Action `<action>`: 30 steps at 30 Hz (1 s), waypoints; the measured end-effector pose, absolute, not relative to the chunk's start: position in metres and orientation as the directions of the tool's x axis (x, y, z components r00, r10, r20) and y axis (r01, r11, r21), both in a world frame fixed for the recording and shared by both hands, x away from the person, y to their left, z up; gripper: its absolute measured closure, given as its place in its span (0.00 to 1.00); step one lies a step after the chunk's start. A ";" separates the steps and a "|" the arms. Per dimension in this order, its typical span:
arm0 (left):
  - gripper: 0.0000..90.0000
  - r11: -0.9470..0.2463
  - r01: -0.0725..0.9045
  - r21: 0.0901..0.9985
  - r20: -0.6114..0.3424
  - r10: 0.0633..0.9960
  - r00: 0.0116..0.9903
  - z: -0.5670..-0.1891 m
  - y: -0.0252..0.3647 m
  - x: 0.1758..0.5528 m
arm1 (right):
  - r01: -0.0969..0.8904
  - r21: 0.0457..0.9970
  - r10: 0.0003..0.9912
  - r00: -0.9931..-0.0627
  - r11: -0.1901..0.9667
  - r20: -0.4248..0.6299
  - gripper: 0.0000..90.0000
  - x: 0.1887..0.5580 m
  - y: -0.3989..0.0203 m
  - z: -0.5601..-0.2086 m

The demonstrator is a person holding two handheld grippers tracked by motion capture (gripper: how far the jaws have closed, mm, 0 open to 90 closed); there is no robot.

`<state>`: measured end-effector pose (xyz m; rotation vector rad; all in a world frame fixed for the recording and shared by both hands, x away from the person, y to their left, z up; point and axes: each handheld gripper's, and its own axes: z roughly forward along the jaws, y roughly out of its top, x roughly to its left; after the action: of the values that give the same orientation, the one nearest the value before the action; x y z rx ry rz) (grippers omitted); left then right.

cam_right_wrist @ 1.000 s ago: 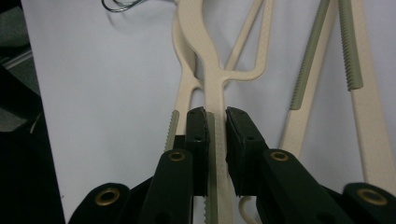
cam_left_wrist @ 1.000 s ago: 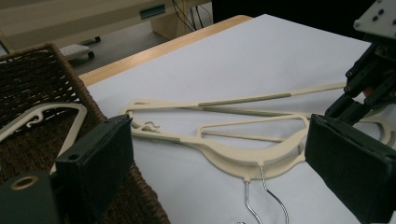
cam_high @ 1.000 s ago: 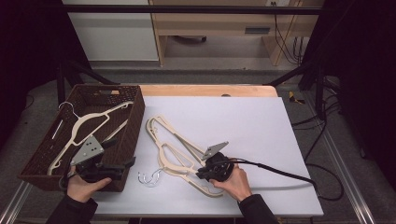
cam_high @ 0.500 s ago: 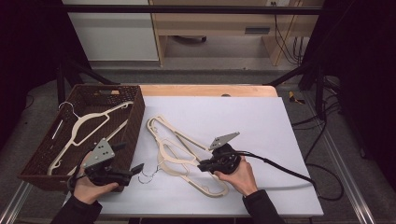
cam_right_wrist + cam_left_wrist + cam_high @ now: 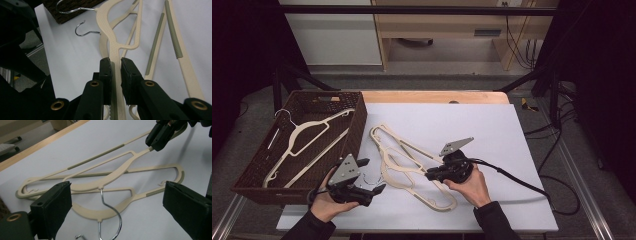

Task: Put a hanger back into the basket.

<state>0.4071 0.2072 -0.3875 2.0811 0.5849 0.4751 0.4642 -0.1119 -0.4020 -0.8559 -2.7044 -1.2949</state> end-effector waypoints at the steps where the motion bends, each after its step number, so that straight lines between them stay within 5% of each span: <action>1: 0.10 -0.496 0.218 0.840 0.120 0.563 0.818 -0.388 0.200 0.409 | 0.486 0.711 0.468 -0.849 0.508 0.246 0.88 0.464 -0.112 -0.401; 14: 0.29 -0.633 0.186 0.751 0.218 0.504 0.836 -0.406 0.136 0.435 | 0.479 0.716 0.466 -0.852 0.508 0.240 0.88 0.463 -0.114 -0.399; 24: 0.65 -0.730 0.196 0.654 0.292 0.483 0.825 -0.420 0.122 0.445 | 0.481 0.701 0.468 -0.852 0.526 0.234 0.88 0.462 -0.113 -0.400; 30: 0.70 -0.783 0.148 0.604 0.345 0.424 0.837 -0.420 0.118 0.442 | 0.473 0.696 0.462 -0.858 0.540 0.225 0.88 0.462 -0.113 -0.402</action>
<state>0.4416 0.1184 -0.4202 2.4380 0.4182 0.6360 0.4618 -0.1127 -0.4017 -0.8332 -2.7442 -1.2463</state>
